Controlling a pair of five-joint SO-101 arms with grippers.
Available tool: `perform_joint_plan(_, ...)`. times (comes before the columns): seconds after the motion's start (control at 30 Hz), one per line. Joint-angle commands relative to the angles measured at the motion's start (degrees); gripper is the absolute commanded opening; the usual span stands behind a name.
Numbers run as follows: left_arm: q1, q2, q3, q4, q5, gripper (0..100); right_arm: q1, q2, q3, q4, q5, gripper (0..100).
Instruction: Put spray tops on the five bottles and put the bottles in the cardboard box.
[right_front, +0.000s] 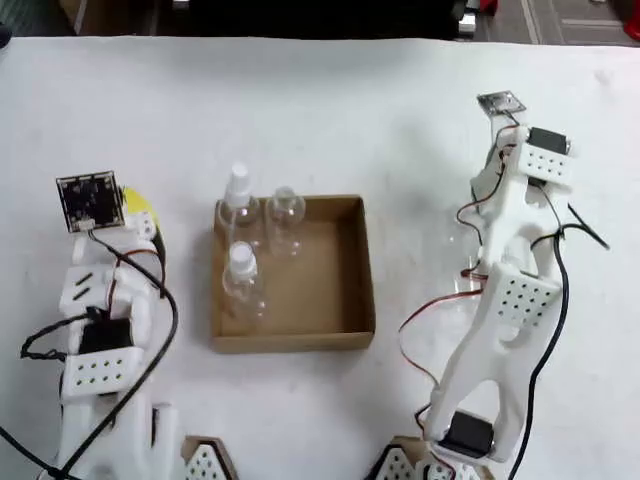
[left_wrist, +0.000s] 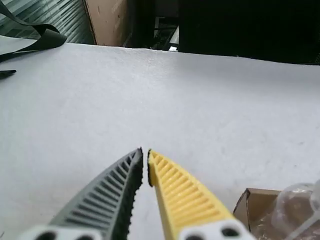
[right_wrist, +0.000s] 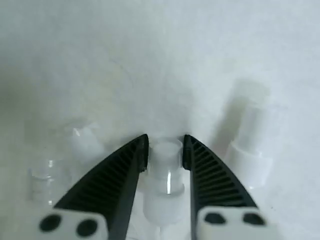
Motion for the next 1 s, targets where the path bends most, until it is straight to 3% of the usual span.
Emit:
perform_joint_plan(0.0, 0.92, 0.04, -0.09, -1.41, -0.53, 2, -0.75, 0.13, -1.32, -0.13, 0.88, 10.8)
perform_joint_plan(0.13, 0.92, 0.04, -0.09, -1.49, -0.53, 2, -0.66, -0.13, -1.58, 0.31, 1.14, 8.9)
perform_joint_plan(0.23, 0.92, 0.04, -0.09, -1.49, -0.53, 2, -0.84, -0.66, -3.08, 1.10, 1.14, 0.8)
perform_joint_plan(0.57, 0.92, -0.04, -0.18, -1.49, -0.53, 2, -5.67, -8.13, -25.76, 14.55, 0.62, 1.6)
perform_joint_plan(0.77, 0.92, -0.31, -0.18, -1.41, -0.53, 2, -12.26, -14.99, -40.79, 18.42, -10.02, 1.5)
perform_joint_plan(0.97, 0.92, -0.31, -0.18, -1.32, -0.53, 2, -17.89, -21.14, -46.24, 18.42, -17.58, 1.5)
